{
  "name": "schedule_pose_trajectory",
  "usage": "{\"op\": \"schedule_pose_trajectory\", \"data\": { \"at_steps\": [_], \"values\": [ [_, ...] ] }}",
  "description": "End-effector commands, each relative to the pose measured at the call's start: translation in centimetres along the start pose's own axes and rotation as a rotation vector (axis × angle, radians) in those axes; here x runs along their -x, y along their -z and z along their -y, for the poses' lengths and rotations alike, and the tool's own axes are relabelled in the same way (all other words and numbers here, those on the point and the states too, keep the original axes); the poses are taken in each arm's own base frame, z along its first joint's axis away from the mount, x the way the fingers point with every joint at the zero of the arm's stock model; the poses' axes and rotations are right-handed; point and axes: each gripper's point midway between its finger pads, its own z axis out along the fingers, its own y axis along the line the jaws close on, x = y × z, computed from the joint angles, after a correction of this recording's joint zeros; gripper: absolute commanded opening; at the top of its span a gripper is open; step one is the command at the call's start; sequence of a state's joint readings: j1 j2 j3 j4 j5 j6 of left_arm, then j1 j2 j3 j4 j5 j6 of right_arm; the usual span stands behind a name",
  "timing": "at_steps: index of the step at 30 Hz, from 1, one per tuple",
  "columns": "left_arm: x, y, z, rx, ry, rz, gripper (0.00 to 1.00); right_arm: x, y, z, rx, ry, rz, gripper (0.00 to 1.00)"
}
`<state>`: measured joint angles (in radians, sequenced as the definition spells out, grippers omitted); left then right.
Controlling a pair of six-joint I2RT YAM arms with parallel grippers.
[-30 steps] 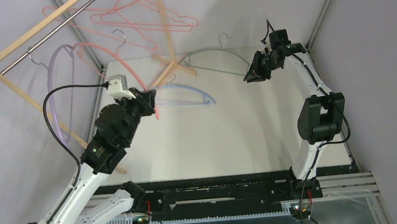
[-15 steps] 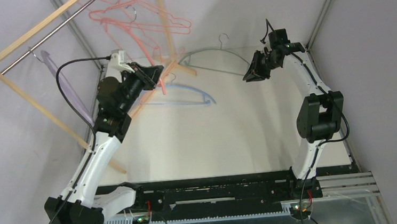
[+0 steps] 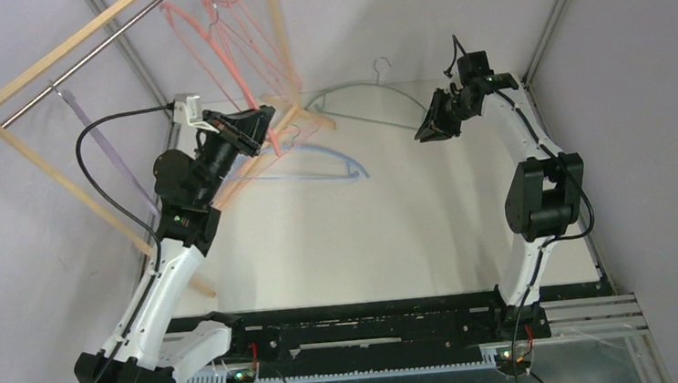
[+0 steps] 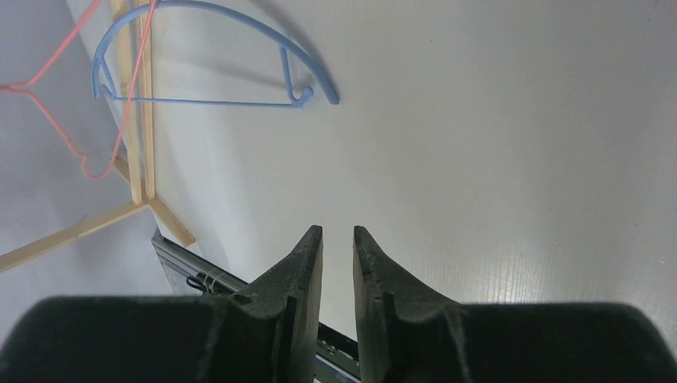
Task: Organize the hangers
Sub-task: Place the hanger at the clothesline.
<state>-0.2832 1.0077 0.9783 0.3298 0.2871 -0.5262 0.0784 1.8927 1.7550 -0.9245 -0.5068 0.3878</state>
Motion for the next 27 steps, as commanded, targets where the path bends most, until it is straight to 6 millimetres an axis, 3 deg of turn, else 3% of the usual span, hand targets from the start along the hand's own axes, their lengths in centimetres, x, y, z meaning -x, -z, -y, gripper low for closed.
{"op": "schedule_pose_trajectory", "data": {
  "at_steps": [1, 11, 19, 27],
  "values": [
    [3.9, 0.9, -0.1, 0.013, -0.040, 0.161, 0.00, 1.0, 0.5, -1.1, 0.023, 0.022, 0.029, 0.28],
    [6.3, 1.3, -2.6, 0.073, -0.052, 0.219, 0.00, 0.9, 0.2, -1.2, 0.025, 0.025, 0.017, 0.27],
    [6.8, 1.6, -5.0, 0.119, -0.011, 0.229, 0.00, 0.8, 0.0, -1.1, 0.021, 0.024, 0.011, 0.27],
    [4.2, 1.7, -7.6, 0.169, 0.085, 0.178, 0.00, 0.7, 0.1, -0.8, 0.013, 0.022, 0.010, 0.27]
  ]
}}
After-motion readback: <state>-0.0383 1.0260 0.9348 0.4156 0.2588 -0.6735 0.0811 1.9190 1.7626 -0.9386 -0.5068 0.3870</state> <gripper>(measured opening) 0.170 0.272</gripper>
